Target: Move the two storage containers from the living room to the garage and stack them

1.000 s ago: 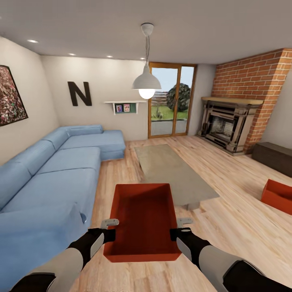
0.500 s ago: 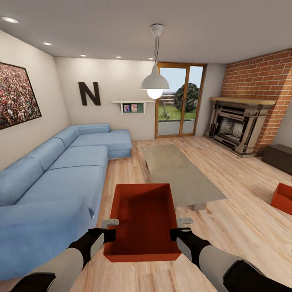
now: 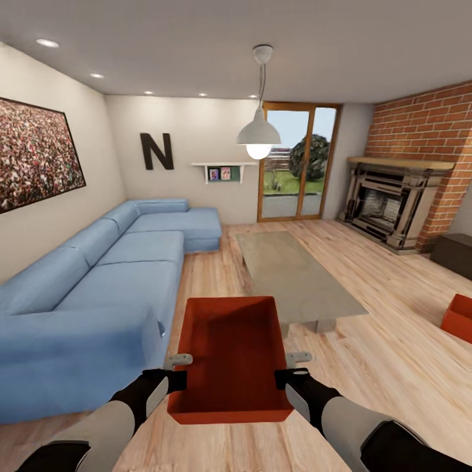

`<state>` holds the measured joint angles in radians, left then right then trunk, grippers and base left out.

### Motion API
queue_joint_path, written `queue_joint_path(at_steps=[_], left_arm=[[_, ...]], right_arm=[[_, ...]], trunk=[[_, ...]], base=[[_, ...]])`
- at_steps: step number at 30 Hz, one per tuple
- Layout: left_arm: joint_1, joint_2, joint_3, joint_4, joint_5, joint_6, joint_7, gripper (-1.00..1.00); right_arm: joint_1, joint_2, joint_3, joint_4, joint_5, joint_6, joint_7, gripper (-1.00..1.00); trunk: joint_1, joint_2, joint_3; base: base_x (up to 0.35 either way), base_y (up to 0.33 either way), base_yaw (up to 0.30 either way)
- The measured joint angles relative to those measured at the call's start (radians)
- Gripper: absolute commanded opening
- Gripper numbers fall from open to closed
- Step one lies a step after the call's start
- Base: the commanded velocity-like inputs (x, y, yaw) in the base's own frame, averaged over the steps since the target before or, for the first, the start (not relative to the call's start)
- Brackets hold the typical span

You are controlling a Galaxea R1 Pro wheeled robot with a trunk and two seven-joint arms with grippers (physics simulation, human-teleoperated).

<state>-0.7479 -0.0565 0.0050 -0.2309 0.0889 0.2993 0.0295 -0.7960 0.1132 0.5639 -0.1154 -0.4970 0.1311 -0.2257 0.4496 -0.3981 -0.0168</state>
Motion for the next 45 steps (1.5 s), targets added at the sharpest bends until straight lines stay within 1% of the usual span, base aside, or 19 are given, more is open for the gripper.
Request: queue_joint_path(at_steps=[28,35,45], left_arm=[[0.000,0.002,-0.005,0.000,0.006,-0.001,0.000,-1.00],[0.000,0.001,-0.003,0.000,0.004,-0.001,0.001,-1.00],[0.000,0.001,-0.001,0.001,0.002,-0.001,0.000,-1.00]], right_arm=[[0.000,0.001,-0.006,0.000,0.008,0.000,0.000,-1.00],[0.000,0.001,-0.001,0.001,0.002,0.000,0.000,-1.00],[0.000,0.001,-0.003,0.001,0.004,0.000,0.000,-1.00]], trunk=[[0.000,0.000,0.000],[0.000,0.000,0.000],[0.000,0.000,0.000]], base=[[-0.003,0.000,0.277],[-0.205,-0.127,0.277],[-0.240,-0.153,0.277]])
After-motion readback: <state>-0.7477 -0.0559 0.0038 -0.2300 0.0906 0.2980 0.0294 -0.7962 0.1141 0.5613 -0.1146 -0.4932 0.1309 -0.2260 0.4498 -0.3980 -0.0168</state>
